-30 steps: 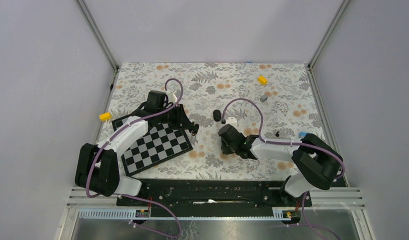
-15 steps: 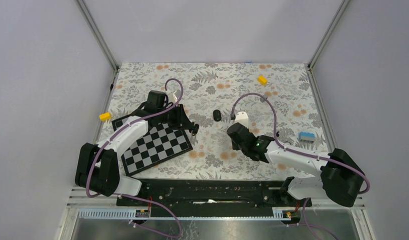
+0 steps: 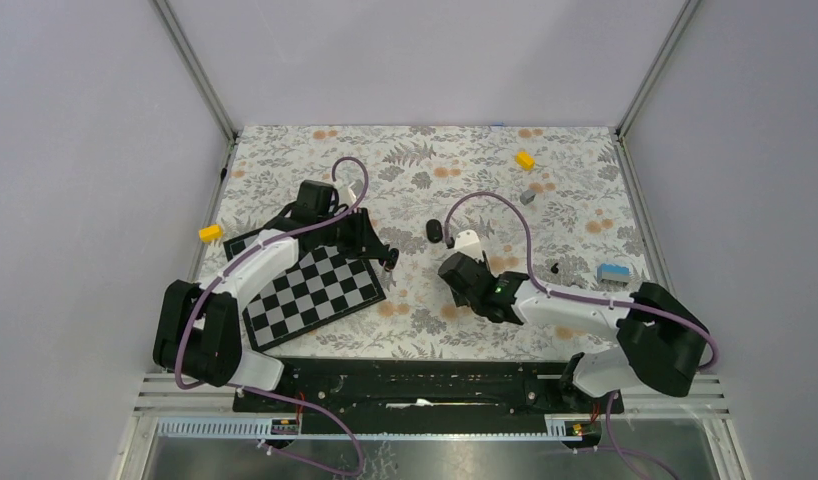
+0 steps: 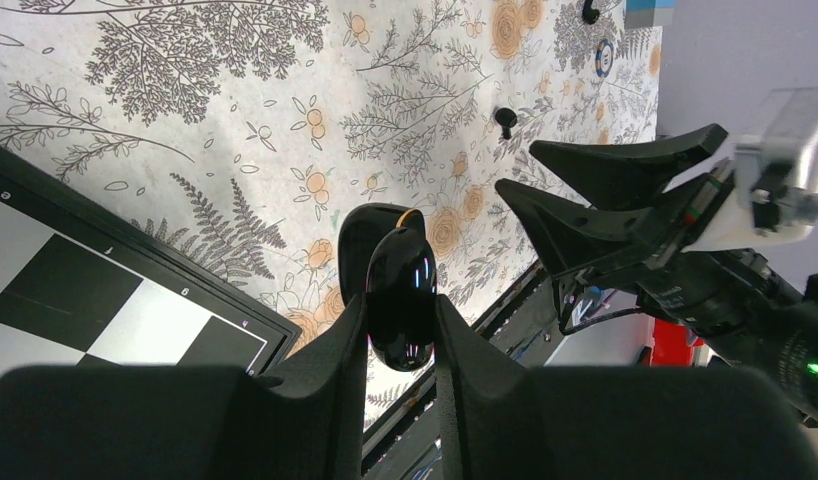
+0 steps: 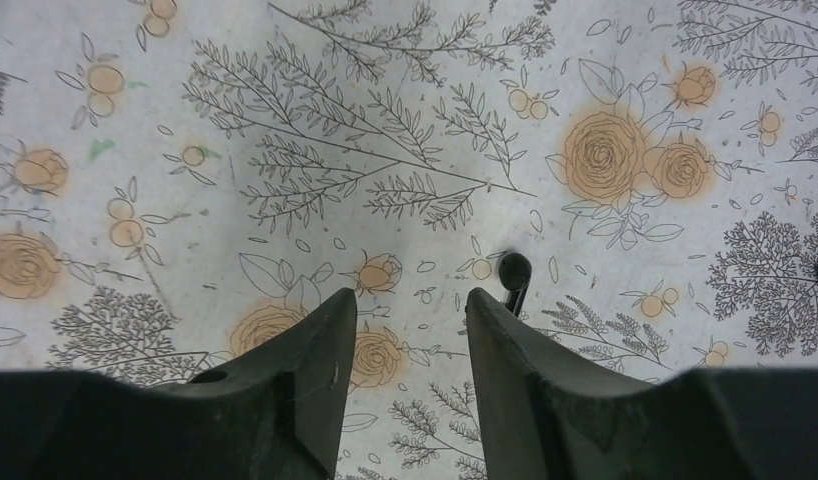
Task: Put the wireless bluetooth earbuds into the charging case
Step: Pick up the right earbud from the center of the board.
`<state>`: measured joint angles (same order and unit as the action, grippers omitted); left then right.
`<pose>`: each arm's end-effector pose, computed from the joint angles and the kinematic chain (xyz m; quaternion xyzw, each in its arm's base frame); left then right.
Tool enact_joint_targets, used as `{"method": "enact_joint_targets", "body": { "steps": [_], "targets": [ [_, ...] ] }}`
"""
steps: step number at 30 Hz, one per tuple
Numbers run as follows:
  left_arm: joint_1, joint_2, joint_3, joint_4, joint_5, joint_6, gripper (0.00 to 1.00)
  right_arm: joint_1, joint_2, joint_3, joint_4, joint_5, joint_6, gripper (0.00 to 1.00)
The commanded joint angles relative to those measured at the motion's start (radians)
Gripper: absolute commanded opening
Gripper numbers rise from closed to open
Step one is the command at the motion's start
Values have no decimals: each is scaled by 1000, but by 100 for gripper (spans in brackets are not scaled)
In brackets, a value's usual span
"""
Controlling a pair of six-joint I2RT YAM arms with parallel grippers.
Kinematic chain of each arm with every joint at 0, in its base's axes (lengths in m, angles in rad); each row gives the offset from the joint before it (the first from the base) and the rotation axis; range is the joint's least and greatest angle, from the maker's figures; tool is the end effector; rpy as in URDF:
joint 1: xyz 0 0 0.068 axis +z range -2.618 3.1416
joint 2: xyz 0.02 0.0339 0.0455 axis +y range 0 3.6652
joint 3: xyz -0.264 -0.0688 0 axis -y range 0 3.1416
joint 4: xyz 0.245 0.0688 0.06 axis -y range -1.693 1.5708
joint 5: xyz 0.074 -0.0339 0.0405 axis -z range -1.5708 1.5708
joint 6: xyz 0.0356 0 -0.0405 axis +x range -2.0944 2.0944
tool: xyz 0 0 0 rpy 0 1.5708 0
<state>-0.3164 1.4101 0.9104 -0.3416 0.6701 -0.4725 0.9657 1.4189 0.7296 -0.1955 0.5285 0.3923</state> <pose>0.2682 -0.1111 0.2334 0.0481 0.8887 -0.4131 0.1930 0.1704 0.2148 0.1839 -0.1728 0.8968 0.0125 0.4071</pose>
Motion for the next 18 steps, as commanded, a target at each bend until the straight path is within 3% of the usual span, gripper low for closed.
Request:
{"method": "enact_joint_targets", "body": {
  "steps": [1,4,9,18],
  "targets": [
    [-4,15,50,42,7,0,0,-28,-102,-30,50,3,29,49],
    [-7,23,48,42,7,2,0,-95,-149,-67,37,-45,37,43],
    [-10,22,44,46,7,-2,0,-225,-161,-108,-1,-138,53,45],
    [-16,24,48,46,3,-5,0,-234,-42,-67,5,-175,59,50]
  ]
}}
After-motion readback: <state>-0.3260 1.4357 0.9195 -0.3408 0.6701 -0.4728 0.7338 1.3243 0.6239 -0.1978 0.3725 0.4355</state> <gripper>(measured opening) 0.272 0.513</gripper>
